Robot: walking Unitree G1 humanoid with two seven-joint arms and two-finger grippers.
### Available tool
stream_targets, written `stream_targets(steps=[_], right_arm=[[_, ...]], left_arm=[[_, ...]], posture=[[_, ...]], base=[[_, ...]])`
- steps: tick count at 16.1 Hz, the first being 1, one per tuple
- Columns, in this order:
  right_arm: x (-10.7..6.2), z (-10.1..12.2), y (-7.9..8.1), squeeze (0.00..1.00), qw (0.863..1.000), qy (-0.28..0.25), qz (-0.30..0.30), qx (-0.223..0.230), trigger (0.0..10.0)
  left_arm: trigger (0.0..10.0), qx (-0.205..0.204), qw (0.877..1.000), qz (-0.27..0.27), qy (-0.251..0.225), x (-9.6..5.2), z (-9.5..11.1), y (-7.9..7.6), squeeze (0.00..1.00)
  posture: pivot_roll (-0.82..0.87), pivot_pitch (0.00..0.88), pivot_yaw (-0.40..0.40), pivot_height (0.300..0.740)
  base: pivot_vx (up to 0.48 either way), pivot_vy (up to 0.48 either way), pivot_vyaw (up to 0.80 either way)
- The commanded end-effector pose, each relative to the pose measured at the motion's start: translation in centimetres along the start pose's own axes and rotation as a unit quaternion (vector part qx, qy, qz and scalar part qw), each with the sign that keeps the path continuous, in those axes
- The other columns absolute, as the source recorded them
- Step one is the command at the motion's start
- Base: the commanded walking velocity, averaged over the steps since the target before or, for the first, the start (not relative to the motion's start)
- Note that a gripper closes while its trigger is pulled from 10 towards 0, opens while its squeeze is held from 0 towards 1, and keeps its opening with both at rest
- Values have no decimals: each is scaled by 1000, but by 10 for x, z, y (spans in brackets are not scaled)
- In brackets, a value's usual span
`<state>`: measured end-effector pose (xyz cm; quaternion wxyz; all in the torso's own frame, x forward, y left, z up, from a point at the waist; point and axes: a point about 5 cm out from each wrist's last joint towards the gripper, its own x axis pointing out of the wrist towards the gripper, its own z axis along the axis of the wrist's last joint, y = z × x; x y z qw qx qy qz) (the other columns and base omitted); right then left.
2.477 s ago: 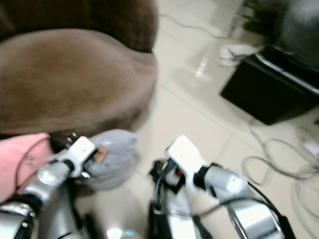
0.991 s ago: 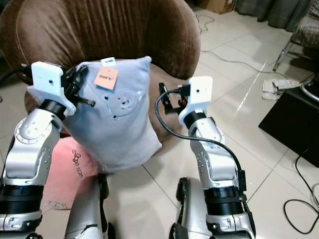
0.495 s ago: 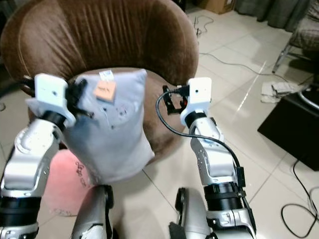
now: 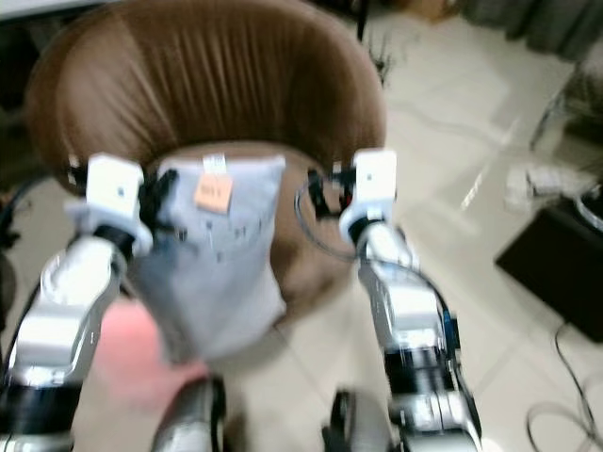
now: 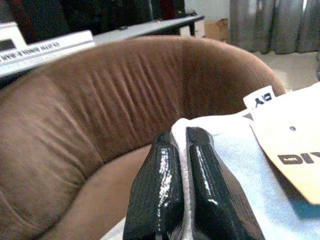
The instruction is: Move the pillow to the sofa from floor
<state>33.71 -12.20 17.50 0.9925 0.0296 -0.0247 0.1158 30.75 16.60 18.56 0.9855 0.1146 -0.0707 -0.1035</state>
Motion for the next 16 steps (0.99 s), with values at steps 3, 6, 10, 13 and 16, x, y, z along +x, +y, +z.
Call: stream_targets(steps=[3, 6, 10, 13, 16], right_arm=[[5, 21, -10, 0, 1000, -29, -11, -2, 10000], [3, 15, -13, 0, 1000, -20, -16, 0, 10000], [-6, -7, -13, 0, 999, 16, -34, -2, 10000], [-17, -11, -26, 0, 998, 26, -61, -17, 10000], [-35, -20, -43, 0, 993, 56, -90, -46, 10000]], left_arm=[[10000, 31, 997, -4, -76, 8, 39, 3, 0], [10000, 21, 998, -12, -63, 9, 32, -1, 0], [10000, 3, 999, -17, -43, 10, 17, -6, 0], [10000, -5, 999, -33, -39, 17, 12, -15, 0], [10000, -23, 998, -51, -23, 23, -3, -36, 0]], posture=[[107, 0, 8, 726], [95, 0, 16, 740], [88, 0, 21, 740], [4, 0, 81, 740], [-101, 0, 103, 740]], base=[[0, 0, 0], [0, 0, 0], [0, 0, 0], [0, 0, 0], [0, 0, 0]])
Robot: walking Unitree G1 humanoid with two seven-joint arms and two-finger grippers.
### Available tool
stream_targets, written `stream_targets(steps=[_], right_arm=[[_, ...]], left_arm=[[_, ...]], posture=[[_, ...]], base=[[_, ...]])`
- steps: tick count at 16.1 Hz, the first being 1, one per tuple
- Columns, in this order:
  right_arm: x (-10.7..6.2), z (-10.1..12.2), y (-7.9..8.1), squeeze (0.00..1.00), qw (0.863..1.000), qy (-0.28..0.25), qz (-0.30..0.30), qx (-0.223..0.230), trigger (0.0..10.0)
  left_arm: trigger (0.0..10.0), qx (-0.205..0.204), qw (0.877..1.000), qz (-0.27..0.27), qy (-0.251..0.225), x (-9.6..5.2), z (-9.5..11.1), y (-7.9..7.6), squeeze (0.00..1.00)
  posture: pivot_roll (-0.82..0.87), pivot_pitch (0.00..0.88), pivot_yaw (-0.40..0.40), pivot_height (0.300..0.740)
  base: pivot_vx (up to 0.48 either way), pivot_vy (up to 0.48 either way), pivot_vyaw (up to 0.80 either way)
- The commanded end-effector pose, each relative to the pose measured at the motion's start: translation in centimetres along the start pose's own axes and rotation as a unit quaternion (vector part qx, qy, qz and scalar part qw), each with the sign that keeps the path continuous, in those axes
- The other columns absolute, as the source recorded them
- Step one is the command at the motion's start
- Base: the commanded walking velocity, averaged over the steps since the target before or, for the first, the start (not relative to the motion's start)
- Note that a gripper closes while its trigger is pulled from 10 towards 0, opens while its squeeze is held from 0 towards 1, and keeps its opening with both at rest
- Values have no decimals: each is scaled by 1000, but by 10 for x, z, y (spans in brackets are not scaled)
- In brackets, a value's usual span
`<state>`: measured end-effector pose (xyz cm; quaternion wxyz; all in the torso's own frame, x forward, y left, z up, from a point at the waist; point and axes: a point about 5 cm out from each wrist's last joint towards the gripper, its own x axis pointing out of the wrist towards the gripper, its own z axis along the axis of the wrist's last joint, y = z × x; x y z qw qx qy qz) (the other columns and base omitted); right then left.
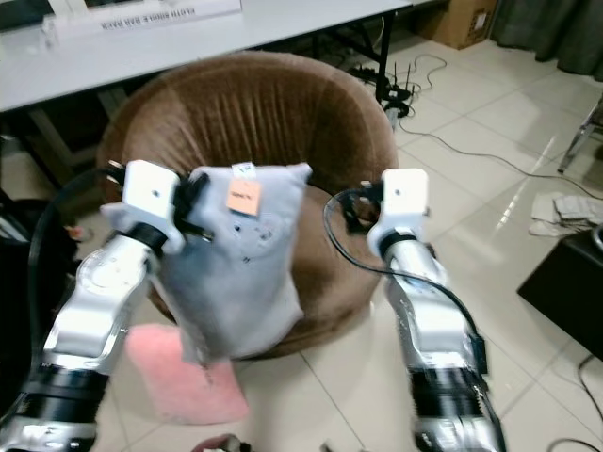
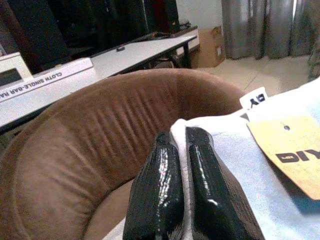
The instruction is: Move the pillow to the sofa from floor
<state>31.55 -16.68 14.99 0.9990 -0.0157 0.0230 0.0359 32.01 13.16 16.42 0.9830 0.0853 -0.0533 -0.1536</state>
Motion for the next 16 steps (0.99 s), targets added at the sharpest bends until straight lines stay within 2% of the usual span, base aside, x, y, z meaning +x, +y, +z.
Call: stream_targets(steps=[1, 2, 4, 5, 8, 12, 16], right_arm=[[-3, -1, -5, 0, 1000, 7, -11, -5, 10000], [-10, 2, -12, 0, 1000, 10, -17, -19, 10000], [-14, 4, -15, 0, 999, 7, -18, -26, 10000], [-12, 3, -12, 0, 999, 9, -4, -40, 10000], [-5, -1, 3, 0, 999, 14, 26, -32, 10000], [6, -7, 19, 0, 998, 26, 55, -24, 10000], [14, -11, 24, 0, 998, 38, 47, -9, 10000]], left_arm=[[10000, 11, 1000, -4, -29, 6, 11, -2, 0], [10000, 17, 999, -13, -34, 7, 9, -12, 0], [10000, 21, 999, -8, -39, 7, 10, -13, 0], [10000, 23, 999, -2, -42, 7, 14, -11, 0], [10000, 44, 998, 13, -45, 1, 19, -2, 0], [10000, 65, 997, 37, -25, -11, 10, 10, 0], [10000, 74, 996, 35, -22, -9, 12, 17, 0]], posture=[[-101, 0, 103, 740], [-121, 0, 86, 740], [-115, 0, 73, 740], [-78, 0, 51, 740], [-17, 0, 36, 740], [50, 0, 9, 740], [55, 0, 36, 740]], base=[[0, 0, 0], [0, 0, 0], [0, 0, 0], [0, 0, 0], [0, -82, 371], [0, -472, 800], [0, -480, 0]])
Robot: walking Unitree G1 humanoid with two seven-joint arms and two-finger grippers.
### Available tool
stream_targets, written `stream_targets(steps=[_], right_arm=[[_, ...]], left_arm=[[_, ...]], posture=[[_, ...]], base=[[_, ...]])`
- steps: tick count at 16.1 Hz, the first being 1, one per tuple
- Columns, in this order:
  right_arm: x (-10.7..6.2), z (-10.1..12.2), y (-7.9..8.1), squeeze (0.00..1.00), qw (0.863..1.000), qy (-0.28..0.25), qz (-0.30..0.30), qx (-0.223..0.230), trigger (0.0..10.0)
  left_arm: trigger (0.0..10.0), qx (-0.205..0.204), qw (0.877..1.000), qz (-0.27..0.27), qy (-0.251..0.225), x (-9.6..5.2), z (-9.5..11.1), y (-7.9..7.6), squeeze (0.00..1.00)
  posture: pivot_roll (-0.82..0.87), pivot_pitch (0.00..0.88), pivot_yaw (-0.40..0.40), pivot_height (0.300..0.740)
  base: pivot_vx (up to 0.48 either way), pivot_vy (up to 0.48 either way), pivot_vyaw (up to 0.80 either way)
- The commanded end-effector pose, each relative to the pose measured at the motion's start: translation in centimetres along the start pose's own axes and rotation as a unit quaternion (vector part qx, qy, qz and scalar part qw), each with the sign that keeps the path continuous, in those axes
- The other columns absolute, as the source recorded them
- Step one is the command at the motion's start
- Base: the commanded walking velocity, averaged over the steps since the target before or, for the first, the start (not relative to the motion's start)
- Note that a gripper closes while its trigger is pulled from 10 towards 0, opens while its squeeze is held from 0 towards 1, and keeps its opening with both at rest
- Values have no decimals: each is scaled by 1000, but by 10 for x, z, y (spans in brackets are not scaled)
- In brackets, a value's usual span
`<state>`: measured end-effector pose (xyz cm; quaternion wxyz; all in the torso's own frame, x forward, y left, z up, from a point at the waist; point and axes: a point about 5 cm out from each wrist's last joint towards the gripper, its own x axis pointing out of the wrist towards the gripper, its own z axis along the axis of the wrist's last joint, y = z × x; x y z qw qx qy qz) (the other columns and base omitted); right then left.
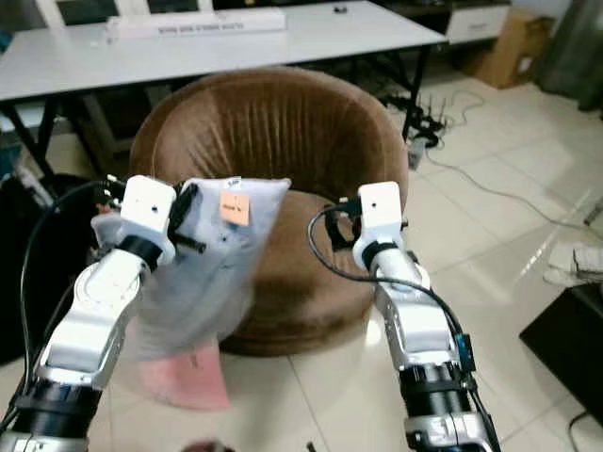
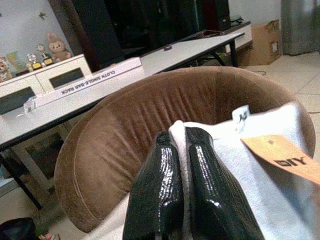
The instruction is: Move the pillow to the sofa from floor
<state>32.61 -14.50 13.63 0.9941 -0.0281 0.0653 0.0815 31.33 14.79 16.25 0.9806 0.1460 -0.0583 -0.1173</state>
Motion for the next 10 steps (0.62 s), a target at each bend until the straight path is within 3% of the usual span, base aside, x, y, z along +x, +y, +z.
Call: stream_targets(steps=[1, 5, 7, 10], right_arm=[[2, 1, 2, 0, 1000, -4, 1, 2, 10000], [1, -4, 1, 0, 1000, -1, -7, 8, 10000], [-1, -6, 2, 0, 1000, 1, -7, 8, 10000], [-2, -7, 2, 0, 1000, 1, -7, 7, 10000]], left_arm=[[10000, 11, 999, 2, -30, 3, 15, 5, 0], [10000, 10, 1000, -5, -23, 2, 13, 4, 0], [10000, -31, 999, -15, -22, 2, 14, 2, 0], [10000, -29, 999, -9, -11, 1, 11, 3, 0]], posture=[[55, 0, 36, 740], [47, 0, 54, 740], [46, 0, 54, 740], [44, 0, 53, 740]], base=[[0, -480, 0], [0, -480, 0], [0, 0, 0], [0, 480, 0]])
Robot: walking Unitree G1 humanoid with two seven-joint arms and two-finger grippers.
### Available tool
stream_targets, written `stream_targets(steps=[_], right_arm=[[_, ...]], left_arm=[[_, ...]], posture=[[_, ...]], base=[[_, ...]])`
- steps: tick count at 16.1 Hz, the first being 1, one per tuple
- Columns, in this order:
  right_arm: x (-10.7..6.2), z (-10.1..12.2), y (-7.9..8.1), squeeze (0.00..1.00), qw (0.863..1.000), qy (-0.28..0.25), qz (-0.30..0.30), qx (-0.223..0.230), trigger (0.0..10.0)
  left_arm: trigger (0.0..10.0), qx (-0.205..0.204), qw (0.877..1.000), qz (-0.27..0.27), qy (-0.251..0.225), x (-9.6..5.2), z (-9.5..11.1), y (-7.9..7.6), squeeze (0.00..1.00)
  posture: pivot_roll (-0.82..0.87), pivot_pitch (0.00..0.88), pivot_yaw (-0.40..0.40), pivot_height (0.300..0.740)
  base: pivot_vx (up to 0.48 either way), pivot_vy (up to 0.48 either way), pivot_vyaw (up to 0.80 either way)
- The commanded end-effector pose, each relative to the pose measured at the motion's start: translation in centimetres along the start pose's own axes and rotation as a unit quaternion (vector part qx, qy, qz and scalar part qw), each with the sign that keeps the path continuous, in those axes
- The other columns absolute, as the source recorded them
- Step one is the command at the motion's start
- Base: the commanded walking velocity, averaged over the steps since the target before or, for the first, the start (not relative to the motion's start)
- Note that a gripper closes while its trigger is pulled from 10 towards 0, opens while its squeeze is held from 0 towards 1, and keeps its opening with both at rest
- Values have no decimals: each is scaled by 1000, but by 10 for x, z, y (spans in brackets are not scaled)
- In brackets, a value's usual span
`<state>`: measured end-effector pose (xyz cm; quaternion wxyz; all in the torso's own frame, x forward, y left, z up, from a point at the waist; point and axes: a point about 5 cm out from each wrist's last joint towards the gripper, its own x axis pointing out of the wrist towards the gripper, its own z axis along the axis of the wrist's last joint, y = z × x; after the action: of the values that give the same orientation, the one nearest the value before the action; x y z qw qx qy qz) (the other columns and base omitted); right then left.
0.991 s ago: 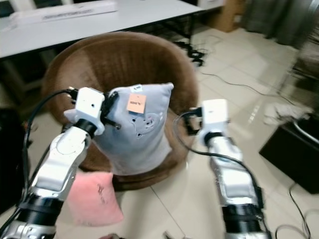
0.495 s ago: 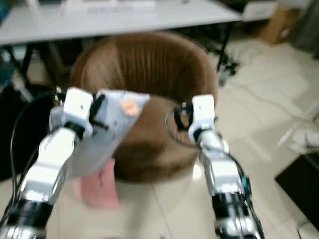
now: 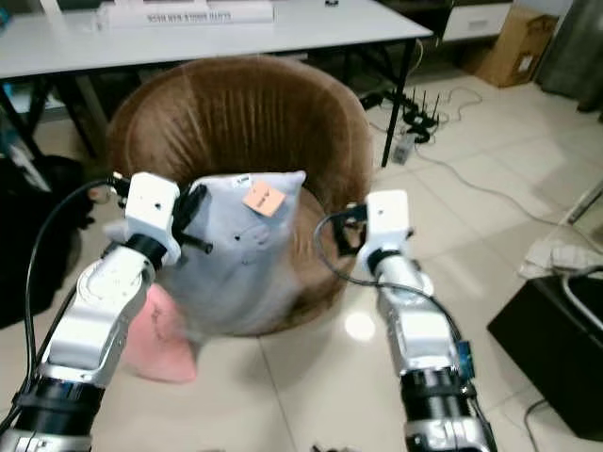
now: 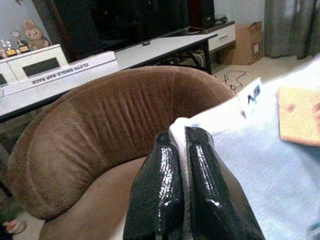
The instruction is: Move the pillow to the sofa from floor
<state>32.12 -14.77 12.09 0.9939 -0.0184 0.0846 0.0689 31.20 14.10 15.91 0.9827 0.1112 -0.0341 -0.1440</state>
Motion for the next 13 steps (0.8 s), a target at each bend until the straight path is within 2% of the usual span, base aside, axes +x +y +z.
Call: stream_targets(steps=[1, 8, 13], right_arm=[[0, 10, 2, 0, 1000, -19, 3, -4, 10000], [1, 12, 3, 0, 1000, -21, 5, 0, 10000], [1, 12, 4, 0, 1000, -21, 8, 2, 10000]], left_arm=[[10000, 12, 999, 24, -28, -1, 13, 11, 0], [10000, 8, 998, 26, -55, -5, 20, 15, 0], [10000, 13, 998, 36, -55, -6, 20, 22, 0]], posture=[[44, 0, 53, 740], [50, 0, 42, 740], [53, 0, 43, 740]], base=[[0, 0, 0], [0, 0, 0], [309, 0, 0]])
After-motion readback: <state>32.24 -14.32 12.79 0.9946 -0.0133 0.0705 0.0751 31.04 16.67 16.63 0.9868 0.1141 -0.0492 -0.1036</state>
